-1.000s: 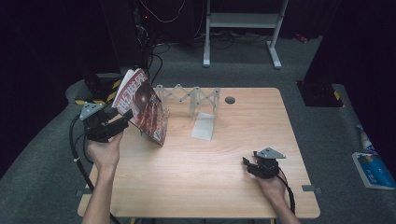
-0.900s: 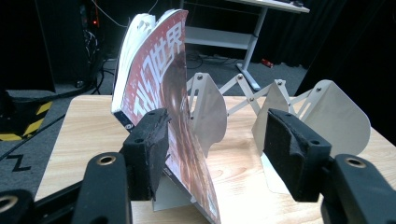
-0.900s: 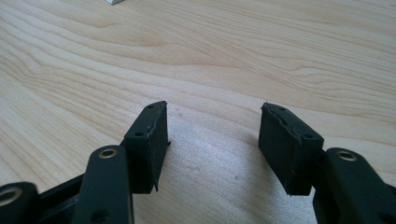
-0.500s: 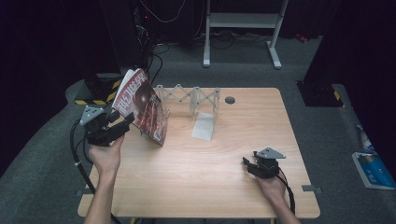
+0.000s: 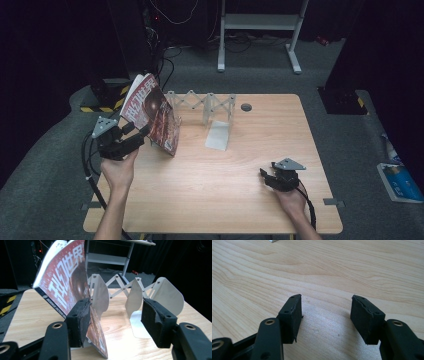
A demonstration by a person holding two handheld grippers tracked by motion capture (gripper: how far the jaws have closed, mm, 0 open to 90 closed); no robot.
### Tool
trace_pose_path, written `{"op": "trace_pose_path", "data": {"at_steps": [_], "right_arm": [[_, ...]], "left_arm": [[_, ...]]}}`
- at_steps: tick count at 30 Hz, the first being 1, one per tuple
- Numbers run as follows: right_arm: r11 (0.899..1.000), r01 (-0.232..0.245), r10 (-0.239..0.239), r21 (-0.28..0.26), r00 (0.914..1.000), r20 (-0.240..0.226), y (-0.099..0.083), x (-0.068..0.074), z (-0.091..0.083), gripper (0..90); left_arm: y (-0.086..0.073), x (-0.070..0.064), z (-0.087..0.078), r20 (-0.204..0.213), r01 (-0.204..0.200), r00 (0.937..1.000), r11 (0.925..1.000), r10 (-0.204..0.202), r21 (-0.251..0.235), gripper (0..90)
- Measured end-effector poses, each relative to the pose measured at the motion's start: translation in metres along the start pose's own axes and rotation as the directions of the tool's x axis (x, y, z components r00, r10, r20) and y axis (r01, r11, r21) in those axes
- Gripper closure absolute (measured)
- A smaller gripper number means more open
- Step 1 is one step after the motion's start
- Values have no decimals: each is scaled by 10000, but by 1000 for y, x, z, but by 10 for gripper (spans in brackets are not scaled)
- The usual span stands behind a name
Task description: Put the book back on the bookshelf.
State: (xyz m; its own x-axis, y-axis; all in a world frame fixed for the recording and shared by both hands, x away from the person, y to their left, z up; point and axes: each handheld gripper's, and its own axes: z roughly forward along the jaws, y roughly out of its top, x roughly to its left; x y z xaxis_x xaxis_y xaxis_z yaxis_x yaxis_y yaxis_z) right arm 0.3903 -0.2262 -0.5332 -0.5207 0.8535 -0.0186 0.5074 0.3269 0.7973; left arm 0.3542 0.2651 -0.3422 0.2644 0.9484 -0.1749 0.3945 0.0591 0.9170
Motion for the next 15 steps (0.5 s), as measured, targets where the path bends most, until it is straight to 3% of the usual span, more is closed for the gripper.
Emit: {"op": "trace_pose_path", "data": {"at_steps": [15], "right_arm": [[10000, -32, 32, 13, 10000, 3, 0, 0, 0, 426]], "left_arm": [[-8, -10, 5, 237, -51, 9997, 10000, 51, 31, 407]]}}
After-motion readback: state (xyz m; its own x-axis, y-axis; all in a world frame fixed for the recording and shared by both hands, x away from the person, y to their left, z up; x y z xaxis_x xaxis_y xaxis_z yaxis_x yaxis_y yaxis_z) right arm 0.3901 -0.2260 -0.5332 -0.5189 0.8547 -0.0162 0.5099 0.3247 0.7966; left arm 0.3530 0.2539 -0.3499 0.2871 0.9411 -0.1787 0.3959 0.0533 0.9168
